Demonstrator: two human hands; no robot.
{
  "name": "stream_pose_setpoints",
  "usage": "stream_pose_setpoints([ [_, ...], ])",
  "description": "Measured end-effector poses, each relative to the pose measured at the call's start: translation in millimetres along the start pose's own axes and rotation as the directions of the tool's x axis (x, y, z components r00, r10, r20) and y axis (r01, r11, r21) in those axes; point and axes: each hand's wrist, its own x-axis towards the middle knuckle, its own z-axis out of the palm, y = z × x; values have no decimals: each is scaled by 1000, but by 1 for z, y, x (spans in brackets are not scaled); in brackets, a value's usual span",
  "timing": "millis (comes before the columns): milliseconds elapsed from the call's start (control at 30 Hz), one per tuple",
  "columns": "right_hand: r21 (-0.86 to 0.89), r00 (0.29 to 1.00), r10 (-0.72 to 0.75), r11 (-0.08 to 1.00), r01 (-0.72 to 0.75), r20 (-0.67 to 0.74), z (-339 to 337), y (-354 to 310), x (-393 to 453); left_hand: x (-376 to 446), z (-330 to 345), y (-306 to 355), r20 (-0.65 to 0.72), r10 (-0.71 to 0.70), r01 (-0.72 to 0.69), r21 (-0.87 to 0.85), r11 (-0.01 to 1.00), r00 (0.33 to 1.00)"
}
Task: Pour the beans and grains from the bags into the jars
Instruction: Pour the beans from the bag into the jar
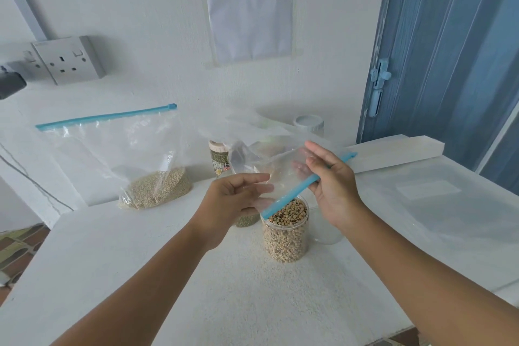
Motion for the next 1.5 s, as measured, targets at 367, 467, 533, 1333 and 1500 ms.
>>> stream_pose_setpoints([
  [367,-45,968,12,999,-1,249,58,-27,-6,-56,-89,101,250,-210,128,309,943,945],
  [467,-77,938,9,997,19,347,80,-35,-12,-63,-108,125,155,-38,-25,380,925,987],
  [533,-97,908,5,995,39,420,96,-41,-17,-64,-111,134,98,123,-153,413,898,987],
  [1333,-674,731,134,524,521,669,129,-22,-5,-62,-149,120,138,-120,41,475,879,983],
  [1500,-645,740,-6,487,589,672,128,-7,4,-63,-155,112,22,78,-80,370,925,997],
])
